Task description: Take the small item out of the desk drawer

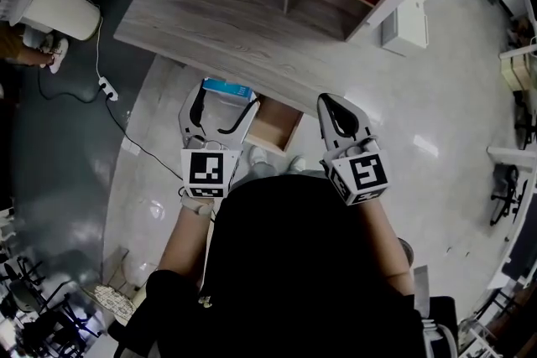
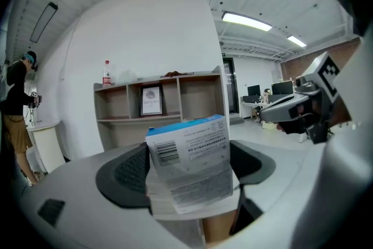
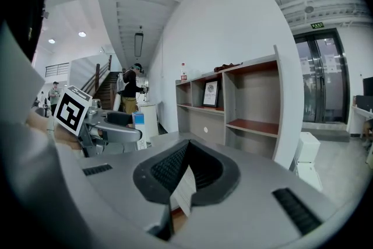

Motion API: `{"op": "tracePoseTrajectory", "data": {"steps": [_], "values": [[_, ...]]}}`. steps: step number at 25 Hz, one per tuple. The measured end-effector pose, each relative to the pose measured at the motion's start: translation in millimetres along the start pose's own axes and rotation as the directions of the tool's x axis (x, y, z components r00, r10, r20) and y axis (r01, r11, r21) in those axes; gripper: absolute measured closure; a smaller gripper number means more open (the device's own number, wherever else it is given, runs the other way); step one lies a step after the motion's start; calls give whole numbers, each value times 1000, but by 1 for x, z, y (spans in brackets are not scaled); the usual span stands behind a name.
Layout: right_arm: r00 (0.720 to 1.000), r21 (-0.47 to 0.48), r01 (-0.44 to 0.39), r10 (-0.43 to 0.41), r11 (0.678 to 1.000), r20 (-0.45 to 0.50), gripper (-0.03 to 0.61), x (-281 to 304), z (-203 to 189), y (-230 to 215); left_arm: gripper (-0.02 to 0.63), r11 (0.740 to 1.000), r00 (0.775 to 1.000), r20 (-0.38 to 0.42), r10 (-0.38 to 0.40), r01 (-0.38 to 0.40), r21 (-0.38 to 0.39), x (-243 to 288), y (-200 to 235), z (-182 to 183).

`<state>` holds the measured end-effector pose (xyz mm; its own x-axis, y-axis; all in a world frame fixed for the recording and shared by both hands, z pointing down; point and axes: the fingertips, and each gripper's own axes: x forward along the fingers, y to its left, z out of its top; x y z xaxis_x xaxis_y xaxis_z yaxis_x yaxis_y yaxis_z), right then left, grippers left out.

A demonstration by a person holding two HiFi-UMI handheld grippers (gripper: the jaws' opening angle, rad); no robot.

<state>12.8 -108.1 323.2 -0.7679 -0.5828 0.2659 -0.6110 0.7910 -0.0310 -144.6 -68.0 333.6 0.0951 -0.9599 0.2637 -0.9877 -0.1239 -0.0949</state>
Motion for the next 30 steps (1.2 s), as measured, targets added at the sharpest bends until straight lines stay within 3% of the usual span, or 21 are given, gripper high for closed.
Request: {"op": "tracePoseTrajectory", "data": {"steps": [9,18,30], "values": [[996,-40,-42,44,998,72,583,3,38,8,172,1000,991,133,23,-23,0,-27,11,50],[990,-64,-73,80,995,118,582,5,60,13,172,998,984,165,65,-63,-15,-38,20,63],[989,-100,-82,93,992,112,583,8,63,16,175,997,984,158,80,-77,-25,-38,26,61]]}}
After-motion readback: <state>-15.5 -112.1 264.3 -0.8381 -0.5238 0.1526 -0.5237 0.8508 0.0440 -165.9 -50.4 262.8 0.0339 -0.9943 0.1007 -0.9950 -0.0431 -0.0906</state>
